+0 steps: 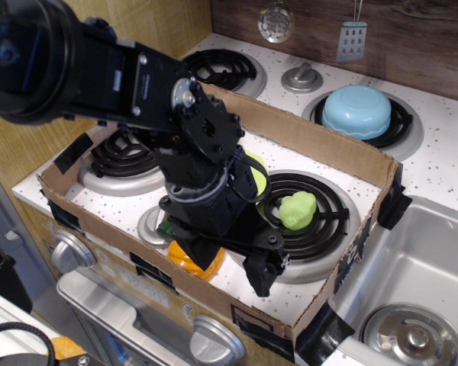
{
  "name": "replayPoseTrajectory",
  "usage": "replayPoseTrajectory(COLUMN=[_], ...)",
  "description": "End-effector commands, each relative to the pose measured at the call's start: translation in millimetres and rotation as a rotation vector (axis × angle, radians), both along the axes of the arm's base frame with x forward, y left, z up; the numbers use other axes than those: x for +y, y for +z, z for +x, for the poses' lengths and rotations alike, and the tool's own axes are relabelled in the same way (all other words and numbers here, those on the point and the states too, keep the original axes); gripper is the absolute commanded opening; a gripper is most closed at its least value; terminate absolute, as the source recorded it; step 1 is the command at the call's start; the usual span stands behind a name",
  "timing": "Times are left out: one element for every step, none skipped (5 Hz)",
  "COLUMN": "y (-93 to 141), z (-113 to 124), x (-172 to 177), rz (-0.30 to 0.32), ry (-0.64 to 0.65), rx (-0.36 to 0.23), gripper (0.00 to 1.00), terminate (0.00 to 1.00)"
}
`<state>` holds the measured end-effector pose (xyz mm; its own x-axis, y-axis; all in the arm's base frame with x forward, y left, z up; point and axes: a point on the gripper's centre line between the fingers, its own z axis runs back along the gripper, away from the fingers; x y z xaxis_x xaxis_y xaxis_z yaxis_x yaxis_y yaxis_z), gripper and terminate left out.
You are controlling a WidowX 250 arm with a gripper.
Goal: Take carrot off plate
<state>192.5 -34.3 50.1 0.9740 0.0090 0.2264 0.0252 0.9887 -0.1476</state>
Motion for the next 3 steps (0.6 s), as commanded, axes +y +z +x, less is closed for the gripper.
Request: replayPoseTrajectory(y=[0, 11, 23], z=[0, 8, 15], x=[0, 14, 27], rz=[0.000, 0.057, 0.089], ry=[0.000, -0.010, -0.008], rx=[0.000, 0.023, 0.037], gripper=[1.00, 1.00, 1.00], terminate=[0.00, 0.00, 0.00])
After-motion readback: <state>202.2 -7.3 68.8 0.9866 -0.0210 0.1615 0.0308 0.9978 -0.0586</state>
